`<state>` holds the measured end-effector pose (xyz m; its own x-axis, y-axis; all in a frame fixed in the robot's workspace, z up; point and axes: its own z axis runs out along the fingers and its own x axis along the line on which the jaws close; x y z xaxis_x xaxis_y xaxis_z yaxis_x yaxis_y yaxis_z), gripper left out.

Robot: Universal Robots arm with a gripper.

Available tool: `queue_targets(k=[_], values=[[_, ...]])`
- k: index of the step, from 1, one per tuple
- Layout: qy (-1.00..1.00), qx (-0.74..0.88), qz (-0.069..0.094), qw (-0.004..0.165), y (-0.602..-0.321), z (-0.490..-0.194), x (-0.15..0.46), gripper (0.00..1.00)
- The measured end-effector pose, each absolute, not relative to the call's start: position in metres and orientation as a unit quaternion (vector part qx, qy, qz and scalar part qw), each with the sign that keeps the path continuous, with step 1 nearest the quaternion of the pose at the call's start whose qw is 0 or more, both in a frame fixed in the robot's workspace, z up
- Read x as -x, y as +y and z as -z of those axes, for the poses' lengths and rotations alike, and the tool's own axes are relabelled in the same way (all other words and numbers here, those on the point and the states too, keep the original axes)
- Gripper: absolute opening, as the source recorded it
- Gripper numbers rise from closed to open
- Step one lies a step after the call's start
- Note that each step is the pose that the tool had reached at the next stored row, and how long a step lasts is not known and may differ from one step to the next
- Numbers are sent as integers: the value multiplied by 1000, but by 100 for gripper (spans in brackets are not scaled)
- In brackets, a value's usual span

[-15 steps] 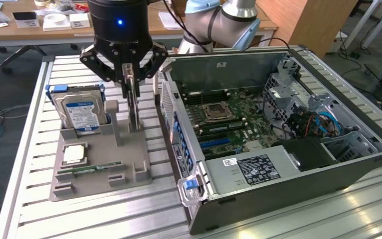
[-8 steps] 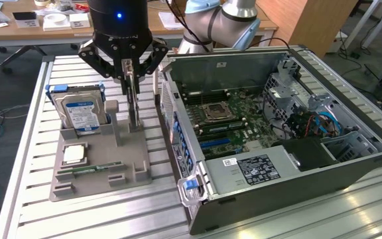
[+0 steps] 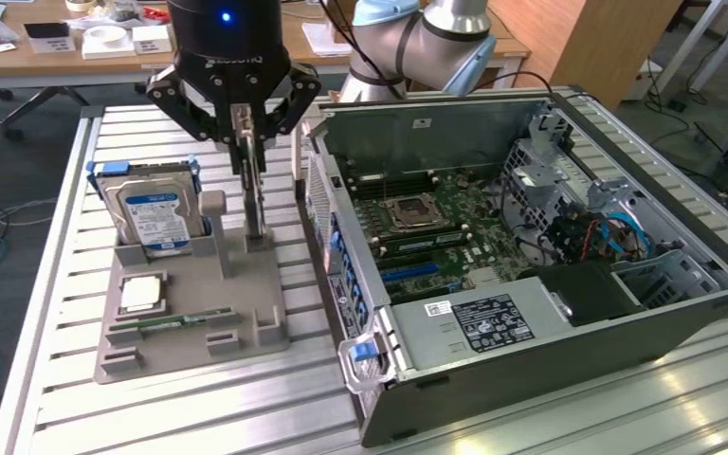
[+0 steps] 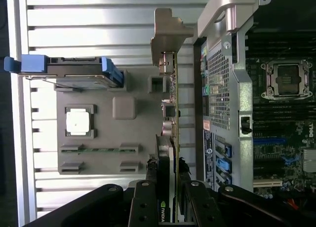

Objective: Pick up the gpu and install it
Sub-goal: 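Pick up the gpu and move the gpu toward the slot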

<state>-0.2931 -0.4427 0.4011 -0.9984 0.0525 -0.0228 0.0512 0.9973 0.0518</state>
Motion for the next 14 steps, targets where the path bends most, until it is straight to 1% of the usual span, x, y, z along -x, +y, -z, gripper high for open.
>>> queue_targets(k=[14], values=[[999, -26, -26, 12, -443, -409, 293, 27]])
